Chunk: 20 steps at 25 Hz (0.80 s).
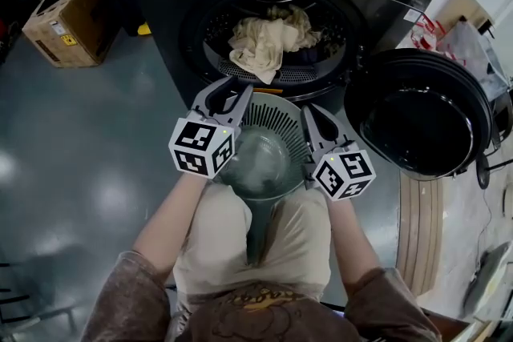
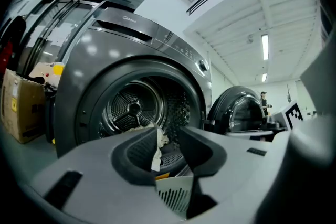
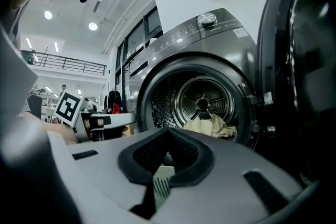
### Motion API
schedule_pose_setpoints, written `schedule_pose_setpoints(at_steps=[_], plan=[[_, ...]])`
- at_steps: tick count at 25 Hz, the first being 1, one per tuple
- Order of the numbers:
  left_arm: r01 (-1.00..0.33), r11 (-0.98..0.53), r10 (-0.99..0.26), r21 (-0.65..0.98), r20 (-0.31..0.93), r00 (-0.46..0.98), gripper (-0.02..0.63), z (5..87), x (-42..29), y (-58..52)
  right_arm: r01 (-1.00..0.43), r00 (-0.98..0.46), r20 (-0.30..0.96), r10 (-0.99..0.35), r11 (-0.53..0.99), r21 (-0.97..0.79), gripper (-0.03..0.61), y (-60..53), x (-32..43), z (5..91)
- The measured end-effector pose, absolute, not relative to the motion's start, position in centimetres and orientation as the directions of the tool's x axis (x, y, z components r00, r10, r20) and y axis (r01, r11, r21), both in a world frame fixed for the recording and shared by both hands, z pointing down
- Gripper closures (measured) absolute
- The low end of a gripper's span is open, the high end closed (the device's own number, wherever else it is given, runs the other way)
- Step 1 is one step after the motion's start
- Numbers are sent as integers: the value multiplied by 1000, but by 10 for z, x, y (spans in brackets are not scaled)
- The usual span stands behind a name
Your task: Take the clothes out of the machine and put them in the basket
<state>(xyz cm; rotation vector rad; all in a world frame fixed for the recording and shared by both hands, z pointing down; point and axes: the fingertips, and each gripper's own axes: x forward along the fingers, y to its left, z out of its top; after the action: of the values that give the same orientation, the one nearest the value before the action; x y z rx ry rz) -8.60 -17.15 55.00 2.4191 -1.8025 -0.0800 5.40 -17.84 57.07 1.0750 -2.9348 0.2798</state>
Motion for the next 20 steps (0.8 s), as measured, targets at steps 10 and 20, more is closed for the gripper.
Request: schedule_pose_setpoints(at_steps=[10, 20], plan=[[-951, -283, -953, 125, 79, 294, 205, 576, -86, -226, -656, -751, 64, -657, 732, -181, 581, -175, 59, 575], [-958, -284, -913, 31, 297, 280, 141, 648, -82, -327, -675, -735, 87, -672, 716, -176, 581, -168, 68, 584]])
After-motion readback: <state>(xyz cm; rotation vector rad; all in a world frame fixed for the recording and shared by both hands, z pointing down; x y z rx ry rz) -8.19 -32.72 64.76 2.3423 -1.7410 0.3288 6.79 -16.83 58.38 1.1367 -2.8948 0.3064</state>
